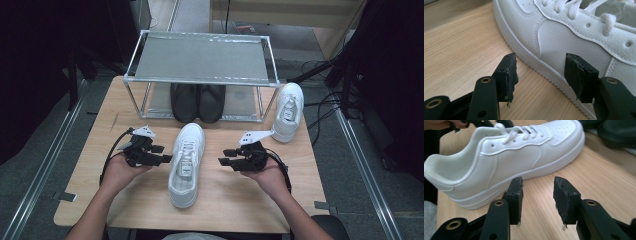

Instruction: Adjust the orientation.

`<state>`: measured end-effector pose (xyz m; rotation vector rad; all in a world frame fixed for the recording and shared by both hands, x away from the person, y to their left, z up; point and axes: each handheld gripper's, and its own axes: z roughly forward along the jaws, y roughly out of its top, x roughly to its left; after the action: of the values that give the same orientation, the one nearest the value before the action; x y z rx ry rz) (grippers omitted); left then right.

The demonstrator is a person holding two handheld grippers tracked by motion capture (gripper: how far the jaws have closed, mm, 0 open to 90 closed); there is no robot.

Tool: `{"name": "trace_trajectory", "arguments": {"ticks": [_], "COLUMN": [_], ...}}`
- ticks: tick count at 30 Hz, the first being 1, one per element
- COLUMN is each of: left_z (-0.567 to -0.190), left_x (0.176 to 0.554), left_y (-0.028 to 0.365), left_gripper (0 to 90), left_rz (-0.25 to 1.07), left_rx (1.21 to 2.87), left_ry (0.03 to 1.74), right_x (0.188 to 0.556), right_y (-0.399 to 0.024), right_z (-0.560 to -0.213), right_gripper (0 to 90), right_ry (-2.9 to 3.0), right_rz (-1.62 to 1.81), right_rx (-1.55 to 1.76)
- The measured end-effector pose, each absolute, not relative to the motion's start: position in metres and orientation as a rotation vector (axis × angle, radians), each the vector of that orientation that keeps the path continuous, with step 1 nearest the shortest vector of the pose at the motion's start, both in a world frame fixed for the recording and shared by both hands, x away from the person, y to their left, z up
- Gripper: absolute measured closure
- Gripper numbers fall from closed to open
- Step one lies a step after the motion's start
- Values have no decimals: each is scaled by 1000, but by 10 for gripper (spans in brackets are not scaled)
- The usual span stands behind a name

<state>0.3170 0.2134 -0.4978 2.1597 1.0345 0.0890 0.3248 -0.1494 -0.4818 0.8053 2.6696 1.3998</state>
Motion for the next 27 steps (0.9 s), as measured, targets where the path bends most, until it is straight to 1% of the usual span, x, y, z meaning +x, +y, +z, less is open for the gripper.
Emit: {"name": "trace_trajectory", "arguments": {"ticks": [11, 27], "left_z": [-502, -504], "left_x": [309, 305], "left_y": [220, 223], "left_gripper": [401, 397], "left_rz": [106, 100], "left_rx": [2165, 2166], "left_ry": [1044, 1054], "right_x": [344, 363], "right_y": [-166, -199], "right_z": [-475, -466], "right_gripper": [608, 631], "right_ry": [2607, 2533], "right_rz": [1391, 1345], "right_rx": [884, 964]}}
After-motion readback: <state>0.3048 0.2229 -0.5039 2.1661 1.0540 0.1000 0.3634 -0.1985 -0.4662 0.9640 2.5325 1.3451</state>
